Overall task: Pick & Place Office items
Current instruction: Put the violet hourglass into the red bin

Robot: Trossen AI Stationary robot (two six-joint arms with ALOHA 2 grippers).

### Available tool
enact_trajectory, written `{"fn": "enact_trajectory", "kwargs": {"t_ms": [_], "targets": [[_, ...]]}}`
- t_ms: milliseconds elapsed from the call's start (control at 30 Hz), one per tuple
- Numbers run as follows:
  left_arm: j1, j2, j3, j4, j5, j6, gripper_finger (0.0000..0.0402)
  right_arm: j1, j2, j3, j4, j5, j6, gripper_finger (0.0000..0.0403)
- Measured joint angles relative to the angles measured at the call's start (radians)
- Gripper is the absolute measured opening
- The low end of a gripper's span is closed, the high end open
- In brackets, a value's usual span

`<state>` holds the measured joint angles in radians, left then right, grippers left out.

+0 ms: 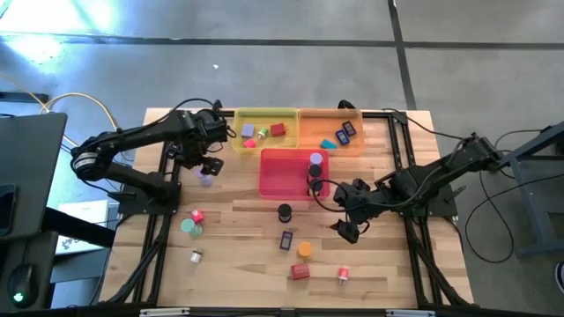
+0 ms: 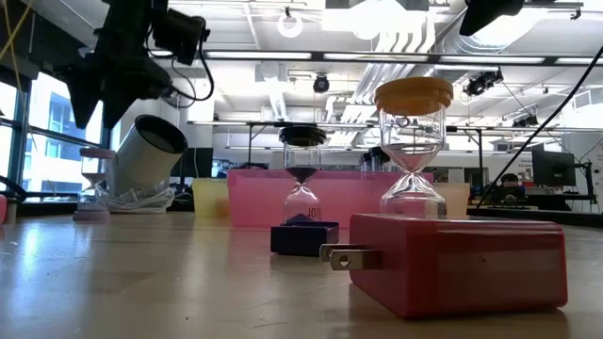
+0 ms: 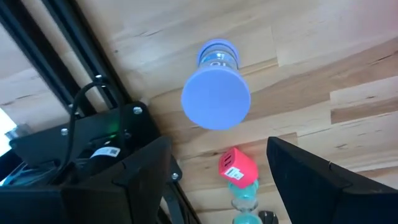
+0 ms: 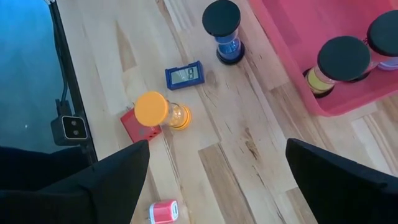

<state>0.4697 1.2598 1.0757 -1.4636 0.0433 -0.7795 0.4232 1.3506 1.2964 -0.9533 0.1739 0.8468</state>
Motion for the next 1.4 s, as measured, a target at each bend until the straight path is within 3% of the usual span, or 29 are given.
{"fn": "enact_trajectory", "kwargs": {"t_ms": [1400], "targets": [[-0.006, 0.000, -0.078, 0.084, -0.050, -0.021, 0.0259, 0.000, 0.000, 0.000, 0.000, -0.001, -0.002, 0.0366]]}}
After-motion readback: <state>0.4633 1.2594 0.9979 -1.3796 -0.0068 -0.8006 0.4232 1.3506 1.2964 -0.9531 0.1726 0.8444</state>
